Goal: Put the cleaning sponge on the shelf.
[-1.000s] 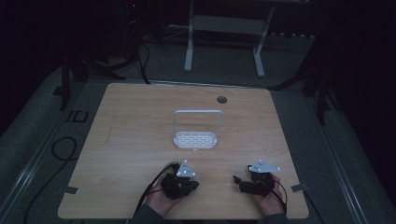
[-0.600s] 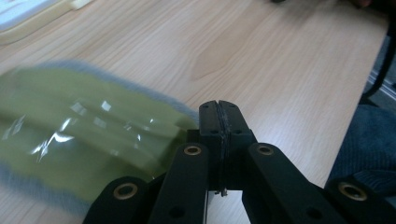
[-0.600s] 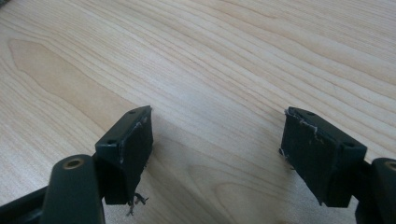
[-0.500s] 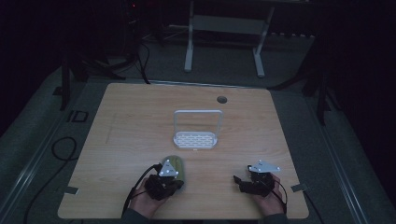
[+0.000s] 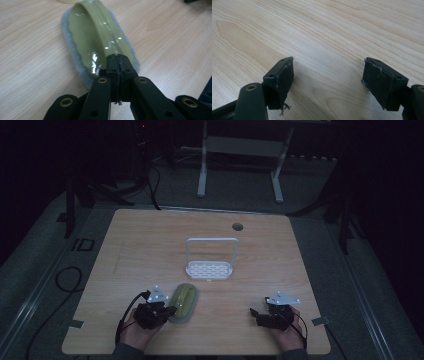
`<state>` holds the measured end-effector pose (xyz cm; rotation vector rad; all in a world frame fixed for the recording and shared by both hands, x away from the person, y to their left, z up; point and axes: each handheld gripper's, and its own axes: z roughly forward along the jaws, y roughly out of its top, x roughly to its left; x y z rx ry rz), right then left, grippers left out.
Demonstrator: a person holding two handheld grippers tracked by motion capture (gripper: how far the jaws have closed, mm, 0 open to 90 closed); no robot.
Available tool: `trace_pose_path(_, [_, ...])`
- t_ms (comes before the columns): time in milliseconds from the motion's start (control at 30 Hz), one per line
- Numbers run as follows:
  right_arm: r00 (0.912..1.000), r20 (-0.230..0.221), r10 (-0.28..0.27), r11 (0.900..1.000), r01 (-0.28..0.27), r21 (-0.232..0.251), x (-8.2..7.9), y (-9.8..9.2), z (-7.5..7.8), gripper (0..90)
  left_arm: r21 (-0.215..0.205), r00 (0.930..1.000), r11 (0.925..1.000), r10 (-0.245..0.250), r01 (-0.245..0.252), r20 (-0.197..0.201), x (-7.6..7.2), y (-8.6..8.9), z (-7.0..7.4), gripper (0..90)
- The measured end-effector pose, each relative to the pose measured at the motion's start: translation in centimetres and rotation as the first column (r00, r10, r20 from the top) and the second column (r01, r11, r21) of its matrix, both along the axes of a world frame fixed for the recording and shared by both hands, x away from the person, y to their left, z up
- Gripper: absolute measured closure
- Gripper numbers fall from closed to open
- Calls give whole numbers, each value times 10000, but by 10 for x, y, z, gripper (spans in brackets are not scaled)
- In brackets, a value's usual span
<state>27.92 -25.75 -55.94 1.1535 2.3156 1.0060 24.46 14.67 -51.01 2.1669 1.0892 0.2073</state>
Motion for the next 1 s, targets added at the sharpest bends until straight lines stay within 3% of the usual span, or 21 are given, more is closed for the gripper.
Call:
trace_pose_path(133, [10000, 1, 0, 10000, 0, 2, 0, 0, 0, 245, -1, 9999, 9999, 154, -154, 51, 3, 2, 1, 867])
trace_pose_path(567, [10000, -6, -9, 10000, 9, 8, 0, 0, 0, 245, 187, 9983, 9994, 297, -307, 498, 18, -10, 23, 627])
trace_pose_path(1000, [10000, 6, -4, 10000, 4, 4, 0, 0, 0, 245, 532, 9978, 9978, 378, -407, 549, 36, -29, 28, 501])
